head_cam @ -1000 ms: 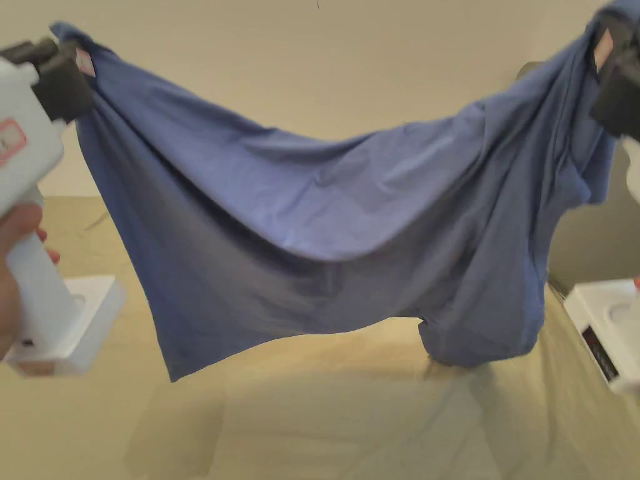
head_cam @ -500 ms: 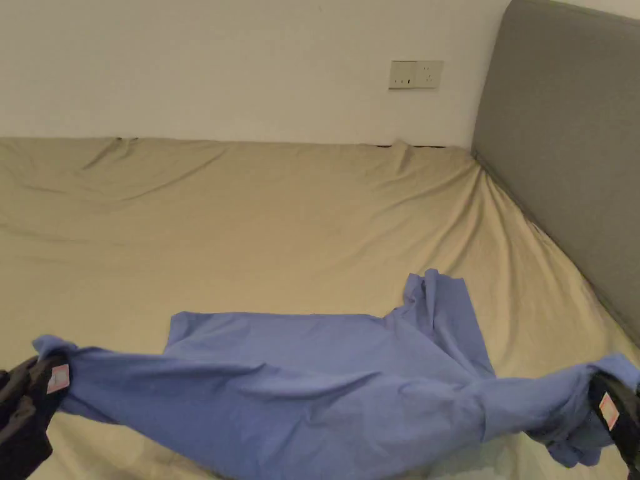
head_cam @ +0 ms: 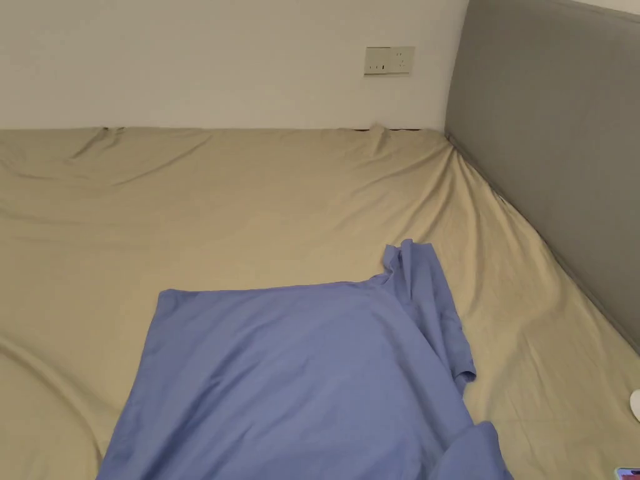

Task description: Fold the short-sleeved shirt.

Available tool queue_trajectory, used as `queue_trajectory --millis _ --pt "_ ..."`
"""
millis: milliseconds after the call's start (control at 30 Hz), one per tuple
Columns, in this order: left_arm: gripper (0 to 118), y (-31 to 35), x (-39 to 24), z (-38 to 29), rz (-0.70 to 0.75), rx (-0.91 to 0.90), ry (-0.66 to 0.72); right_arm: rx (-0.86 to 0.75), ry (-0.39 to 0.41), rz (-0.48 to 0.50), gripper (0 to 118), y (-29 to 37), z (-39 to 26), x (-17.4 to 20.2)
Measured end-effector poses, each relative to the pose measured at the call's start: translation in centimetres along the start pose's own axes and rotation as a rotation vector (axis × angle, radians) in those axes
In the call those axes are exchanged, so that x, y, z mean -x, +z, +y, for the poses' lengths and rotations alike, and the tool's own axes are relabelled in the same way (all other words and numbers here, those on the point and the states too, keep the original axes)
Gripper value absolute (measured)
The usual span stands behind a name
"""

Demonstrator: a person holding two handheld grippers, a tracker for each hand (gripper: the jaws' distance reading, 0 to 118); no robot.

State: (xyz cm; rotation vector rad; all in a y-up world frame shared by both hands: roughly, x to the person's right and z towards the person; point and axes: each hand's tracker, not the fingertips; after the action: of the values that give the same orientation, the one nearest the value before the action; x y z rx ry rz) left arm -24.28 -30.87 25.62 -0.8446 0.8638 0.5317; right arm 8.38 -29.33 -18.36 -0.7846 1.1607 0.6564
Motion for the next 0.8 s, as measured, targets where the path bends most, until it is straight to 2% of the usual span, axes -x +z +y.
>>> queue_trajectory --millis 167,233,333,367,400,433,467,500,533,567,633,733,767,800 --pt "5 -2.7 0.4 0.6 0.015 0.081 -0.103 0.083 0.043 -0.055 6 -2.5 -0.8 -1.2" --pt "5 -3.5 0.9 0.3 0.027 0.096 -0.157 0.085 0.037 -0.055 6 -2.6 -0.9 -0.8" --pt "5 -3.2 1.1 0.6 0.012 0.101 -0.163 0.083 0.021 -0.053 6 -1.8 -0.7 -0.2" --pt "5 -2.5 0.0 0.8 0.009 0.086 -0.167 0.085 0.013 -0.059 7 -1.2 -0.4 0.2" --pt "5 -1.5 -0.3 0.9 0.010 0.046 -0.170 0.075 0.007 -0.087 17 -0.5 -0.2 0.4" --pt "15 -0.5 -0.5 1.0 0.003 0.005 -0.167 0.046 -0.004 -0.122 48 0.4 -0.1 0.5" --pt "38 0.9 -0.7 1.1 -0.009 -0.027 -0.151 0.000 -0.027 -0.127 83 1.3 -0.3 -0.3" --pt "84 1.6 -0.2 1.0 -0.023 -0.053 -0.128 -0.036 -0.053 -0.114 110 2.4 -0.2 -0.5" --pt "118 2.6 -0.3 0.9 -0.025 -0.082 -0.110 -0.093 -0.097 -0.115 118 3.8 -0.1 -0.6" --pt "118 4.8 -0.9 0.9 -0.056 -0.209 -0.097 -0.177 -0.142 -0.115 118 5.5 0.3 -0.3" --pt "118 7.3 -2.5 1.0 0.003 -0.282 -0.088 -0.266 -0.229 -0.166 118 7.4 0.7 -0.4" --pt "118 9.8 -4.3 0.7 0.032 -0.444 -0.055 -0.367 -0.320 -0.242 118 8.6 1.8 0.0" --pt "118 9.1 -4.1 0.2 0.040 -0.468 -0.038 -0.399 -0.325 -0.240 117 8.9 2.0 0.2" --pt "114 9.3 -4.3 -0.1 0.029 -0.496 -0.016 -0.423 -0.334 -0.245 107 9.1 2.0 0.4"
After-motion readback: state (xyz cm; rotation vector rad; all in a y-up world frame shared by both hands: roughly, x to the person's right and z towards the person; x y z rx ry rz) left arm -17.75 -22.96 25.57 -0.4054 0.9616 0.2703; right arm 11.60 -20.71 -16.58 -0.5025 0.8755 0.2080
